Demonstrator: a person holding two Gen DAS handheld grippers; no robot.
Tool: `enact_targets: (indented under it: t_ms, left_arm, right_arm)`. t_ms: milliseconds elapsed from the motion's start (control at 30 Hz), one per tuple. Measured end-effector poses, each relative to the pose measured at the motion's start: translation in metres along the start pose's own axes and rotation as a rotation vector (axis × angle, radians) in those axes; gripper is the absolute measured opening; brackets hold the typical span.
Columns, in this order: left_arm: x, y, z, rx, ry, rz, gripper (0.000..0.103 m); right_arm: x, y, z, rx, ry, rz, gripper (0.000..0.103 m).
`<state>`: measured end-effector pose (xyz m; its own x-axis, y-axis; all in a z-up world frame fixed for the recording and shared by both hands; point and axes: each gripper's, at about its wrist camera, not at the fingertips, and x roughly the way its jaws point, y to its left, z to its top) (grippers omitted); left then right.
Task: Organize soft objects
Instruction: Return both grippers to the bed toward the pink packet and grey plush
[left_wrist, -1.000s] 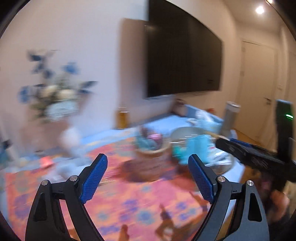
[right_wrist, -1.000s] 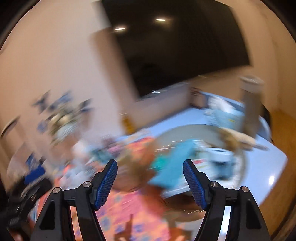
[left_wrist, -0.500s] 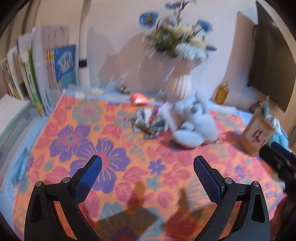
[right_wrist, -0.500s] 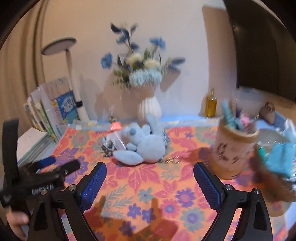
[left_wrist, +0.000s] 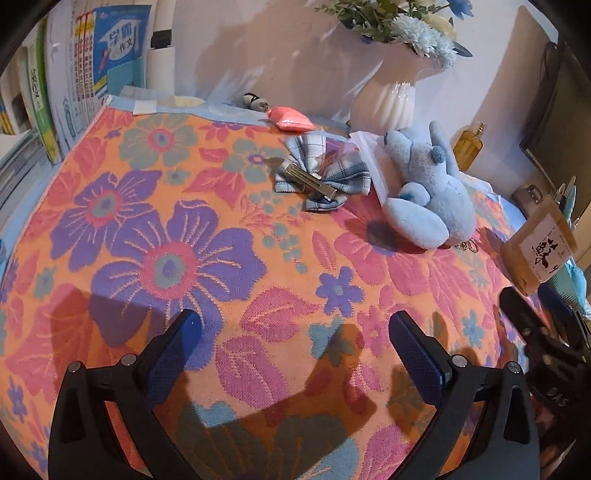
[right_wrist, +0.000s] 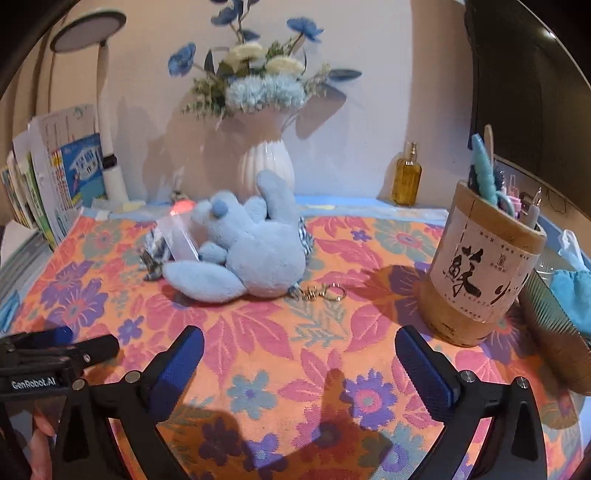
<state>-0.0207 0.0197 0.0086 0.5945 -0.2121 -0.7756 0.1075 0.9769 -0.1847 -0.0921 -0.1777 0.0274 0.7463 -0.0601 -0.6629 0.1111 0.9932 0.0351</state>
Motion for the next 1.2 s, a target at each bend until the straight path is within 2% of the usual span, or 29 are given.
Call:
enact_targets:
  t_ms: [233,300,433,533,1000,1100,1200]
  left_arm:
    - [0.010,-0.021,-0.007,0.114,0.040,0.139,0.102]
    - [0.010,-0.025,-0.008,0.133,0.043,0.158,0.102]
    - [0.009,-0.023,-0.008,0.124,0.044,0.147,0.102]
    - [0.009,-0.022,-0.008,0.129,0.046,0.151,0.102]
    - [0.009,-0.023,-0.008,0.127,0.048,0.150,0.102]
    - [0.007,-0.022,-0.008,0.119,0.040,0.149,0.102]
    - [-0.004,-0.015,-0.003,0.082,0.021,0.115,0.102]
  right_arm:
    - [0.041,0.018,-0.003,-0.097,0.242,-0.005,0.103]
    - [0.044,0.017,-0.004,-0.096,0.263,0.010,0.103]
    - [0.049,0.001,-0.006,-0.008,0.302,0.090,0.103]
    - [0.047,-0.005,-0.006,0.029,0.292,0.095,0.103]
    - [0.045,0.005,-0.007,-0.008,0.291,0.087,0.103]
    - [0.043,0.002,-0.007,0.003,0.283,0.103,0.103]
    - [0.035,-0.007,-0.004,0.051,0.256,0.171,0.103]
